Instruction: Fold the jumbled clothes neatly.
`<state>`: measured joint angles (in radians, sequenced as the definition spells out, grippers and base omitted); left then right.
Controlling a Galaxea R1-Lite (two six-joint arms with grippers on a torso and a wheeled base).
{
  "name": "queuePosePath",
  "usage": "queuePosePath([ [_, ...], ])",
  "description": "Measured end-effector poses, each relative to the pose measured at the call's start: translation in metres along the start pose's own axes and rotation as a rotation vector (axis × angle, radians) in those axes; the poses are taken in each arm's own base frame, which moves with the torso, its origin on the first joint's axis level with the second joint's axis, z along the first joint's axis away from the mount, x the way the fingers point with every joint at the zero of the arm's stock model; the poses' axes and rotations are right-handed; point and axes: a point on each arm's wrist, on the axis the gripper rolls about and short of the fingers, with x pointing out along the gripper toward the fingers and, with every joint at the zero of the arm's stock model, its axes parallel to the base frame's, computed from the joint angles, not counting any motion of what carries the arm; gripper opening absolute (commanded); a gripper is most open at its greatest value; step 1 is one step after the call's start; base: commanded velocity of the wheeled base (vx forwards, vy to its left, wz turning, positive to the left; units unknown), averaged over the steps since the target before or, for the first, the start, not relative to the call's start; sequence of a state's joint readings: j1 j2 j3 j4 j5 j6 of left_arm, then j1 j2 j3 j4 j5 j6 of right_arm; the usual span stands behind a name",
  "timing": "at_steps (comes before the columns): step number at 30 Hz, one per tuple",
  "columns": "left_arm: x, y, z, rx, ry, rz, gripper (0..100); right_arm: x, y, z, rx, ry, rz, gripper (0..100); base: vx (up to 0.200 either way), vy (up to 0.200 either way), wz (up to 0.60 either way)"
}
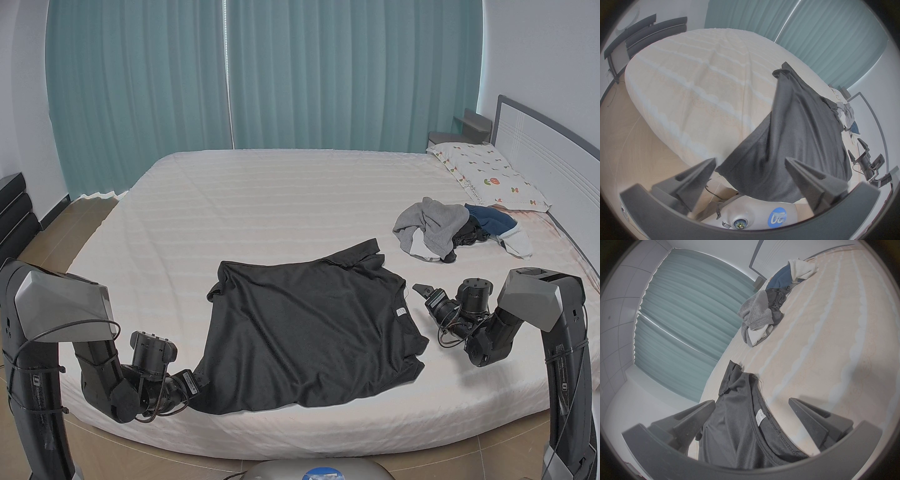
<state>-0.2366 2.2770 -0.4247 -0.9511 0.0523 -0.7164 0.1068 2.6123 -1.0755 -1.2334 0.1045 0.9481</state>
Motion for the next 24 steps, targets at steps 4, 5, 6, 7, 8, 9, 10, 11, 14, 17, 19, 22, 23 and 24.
queuePosePath([
  [4, 0.001, 0.0, -0.001, 0.005, -0.007, 0.021, 0, -0.001, 0.0, 0.0, -0.002, -0.003, 0.001, 100, 0.0, 0.0, 0.0],
  [5, 0.002, 0.001, -0.001, 0.006, -0.012, 0.028, 0, -0.001, 0.0, 0.0, -0.001, -0.002, 0.001, 100, 0.0, 0.0, 0.0],
  [6, 0.002, 0.001, -0.002, 0.01, -0.016, 0.036, 0, -0.002, 0.0, 0.0, -0.001, -0.002, 0.0, 100, 0.0, 0.0, 0.0],
  [7, 0.002, 0.001, -0.002, 0.017, -0.022, 0.047, 0, -0.003, 0.0, 0.0, -0.002, -0.003, -0.001, 100, 0.0, 0.0, 0.0],
  [8, 0.002, 0.002, -0.002, 0.023, -0.025, 0.052, 0, -0.003, 0.0, 0.0, -0.003, -0.003, -0.003, 100, 0.0, 0.0, 0.0],
  [9, 0.002, 0.002, -0.002, 0.026, -0.027, 0.058, 0, -0.004, 0.0, 0.0, -0.004, -0.003, -0.005, 100, 0.0, 0.0, 0.0],
  [10, 0.002, 0.002, -0.001, 0.03, -0.029, 0.062, 0, -0.005, 0.0, 0.0, -0.007, -0.003, -0.007, 100, 0.0, 0.0, 0.0],
  [11, 0.002, 0.003, -0.001, 0.036, -0.034, 0.069, 0, -0.005, 0.001, 0.0, -0.014, -0.003, -0.009, 100, 0.0, 0.0, 0.0],
  [14, 0.001, 0.005, 0.001, 0.06, -0.058, 0.1, 0, -0.011, 0.004, 0.001, -0.053, 0.005, -0.015, 100, 0.0, 0.0, 0.0],
  [17, -0.004, 0.007, 0.005, 0.084, -0.083, 0.123, 0, -0.021, 0.013, 0.006, -0.084, 0.017, -0.013, 100, 0.0, 0.0, 0.0],
  [19, -0.009, 0.009, 0.009, 0.094, -0.098, 0.134, 0, -0.028, 0.019, 0.008, -0.097, 0.056, -0.031, 100, 0.0, 0.0, 0.0],
  [22, -0.018, 0.011, 0.014, 0.105, -0.111, 0.151, 0, -0.039, 0.025, 0.007, -0.109, 0.123, -0.075, 100, 0.0, 0.0, 0.0],
  [23, -0.022, 0.012, 0.016, 0.106, -0.114, 0.155, 0, -0.042, 0.027, 0.008, -0.114, 0.134, -0.081, 100, 0.0, 0.0, 0.0],
  [24, -0.026, 0.013, 0.018, 0.107, -0.112, 0.162, 0, -0.046, 0.03, 0.008, -0.119, 0.144, -0.085, 100, 0.0, 0.0, 0.0],
])
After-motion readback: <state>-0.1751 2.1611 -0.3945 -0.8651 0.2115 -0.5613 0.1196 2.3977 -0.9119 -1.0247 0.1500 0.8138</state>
